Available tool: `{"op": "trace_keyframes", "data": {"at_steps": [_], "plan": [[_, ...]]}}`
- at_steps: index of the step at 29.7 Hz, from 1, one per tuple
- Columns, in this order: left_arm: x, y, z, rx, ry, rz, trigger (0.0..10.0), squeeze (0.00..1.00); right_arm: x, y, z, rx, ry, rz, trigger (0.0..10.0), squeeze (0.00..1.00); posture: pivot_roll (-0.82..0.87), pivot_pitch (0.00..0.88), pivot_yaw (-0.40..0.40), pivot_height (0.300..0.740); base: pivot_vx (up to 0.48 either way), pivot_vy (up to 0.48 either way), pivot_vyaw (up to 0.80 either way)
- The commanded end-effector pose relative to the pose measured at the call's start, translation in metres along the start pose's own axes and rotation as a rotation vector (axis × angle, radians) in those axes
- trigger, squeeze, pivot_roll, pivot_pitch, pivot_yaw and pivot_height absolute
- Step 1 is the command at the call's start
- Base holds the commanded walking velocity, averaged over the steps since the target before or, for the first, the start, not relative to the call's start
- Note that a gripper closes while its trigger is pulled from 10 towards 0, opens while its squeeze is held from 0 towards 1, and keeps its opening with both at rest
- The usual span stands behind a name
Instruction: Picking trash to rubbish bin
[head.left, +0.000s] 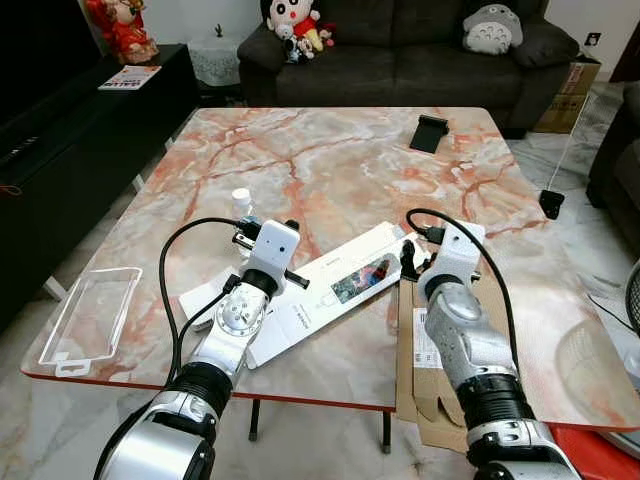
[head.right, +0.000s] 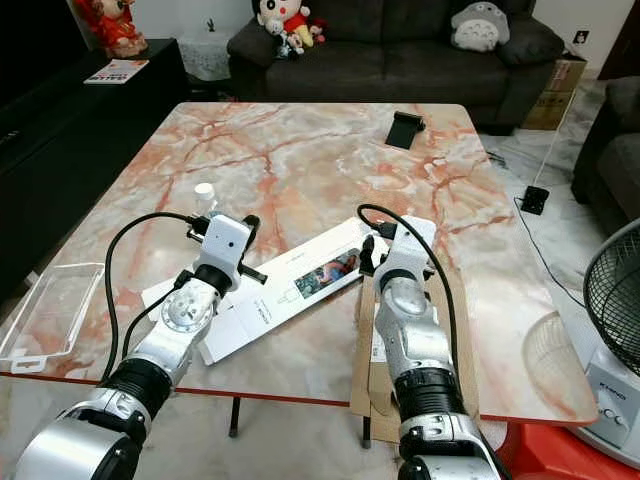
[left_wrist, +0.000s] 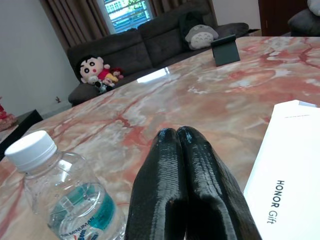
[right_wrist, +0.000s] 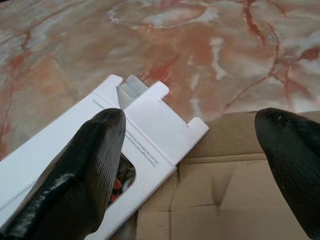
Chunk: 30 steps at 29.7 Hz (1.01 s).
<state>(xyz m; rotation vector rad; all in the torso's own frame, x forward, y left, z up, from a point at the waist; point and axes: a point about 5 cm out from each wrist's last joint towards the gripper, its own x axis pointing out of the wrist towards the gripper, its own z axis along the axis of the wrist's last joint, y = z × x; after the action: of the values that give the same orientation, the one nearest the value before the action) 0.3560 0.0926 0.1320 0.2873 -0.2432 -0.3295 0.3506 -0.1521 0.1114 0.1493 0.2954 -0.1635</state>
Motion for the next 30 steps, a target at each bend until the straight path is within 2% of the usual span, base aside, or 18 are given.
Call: {"op": "trace_keyframes", "data": {"at_steps": [1, 6, 13, 15, 20, 22, 25, 30], "plan": [[0.004, -0.001, 0.001, 0.014, 0.01, -0.016, 10.0, 0.0, -0.003, -0.002, -0.005, -0.026, 0.025, -0.003, 10.0, 0.0, -0.08, 0.009, 0.047, 0.74, 0.0, 0.0, 0.0], [0.005, -0.002, 0.002, 0.01, 0.008, -0.018, 10.0, 0.0, -0.01, -0.008, -0.02, -0.032, 0.081, -0.009, 10.0, 0.0, -0.08, 0.008, 0.045, 0.74, 0.0, 0.0, 0.0], [0.005, -0.002, 0.002, 0.014, 0.007, -0.018, 10.0, 0.0, -0.011, -0.006, -0.014, 0.013, 0.031, 0.003, 10.0, 0.0, -0.08, 0.012, 0.047, 0.74, 0.0, 0.0, 0.0], [0.004, 0.0, 0.002, 0.017, -0.001, -0.004, 10.0, 0.0, -0.012, 0.004, 0.002, 0.052, -0.079, 0.057, 10.0, 0.0, -0.07, 0.01, 0.047, 0.74, 0.0, 0.0, 0.0], [0.003, 0.01, 0.008, 0.028, -0.043, 0.063, 10.0, 0.0, -0.016, 0.026, 0.023, 0.087, -0.251, 0.163, 10.0, 0.0, -0.06, 0.004, 0.048, 0.74, 0.0, 0.0, 0.0], [0.003, 0.017, 0.012, 0.007, -0.071, 0.113, 10.0, 0.0, -0.017, 0.035, 0.026, 0.087, -0.289, 0.194, 10.0, 0.0, -0.05, 0.002, 0.044, 0.74, 0.0, 0.0, 0.0], [0.004, 0.02, 0.019, 0.003, -0.101, 0.124, 10.0, 0.0, -0.019, 0.039, 0.028, 0.088, -0.314, 0.208, 10.0, 0.0, -0.04, 0.0, 0.036, 0.74, 0.0, 0.0, 0.0], [0.01, 0.026, 0.041, 0.014, -0.193, 0.165, 10.0, 0.0, -0.02, 0.044, 0.027, 0.065, -0.346, 0.232, 10.0, 0.0, -0.04, 0.0, 0.029, 0.74, 0.0, 0.0, 0.0]]}}
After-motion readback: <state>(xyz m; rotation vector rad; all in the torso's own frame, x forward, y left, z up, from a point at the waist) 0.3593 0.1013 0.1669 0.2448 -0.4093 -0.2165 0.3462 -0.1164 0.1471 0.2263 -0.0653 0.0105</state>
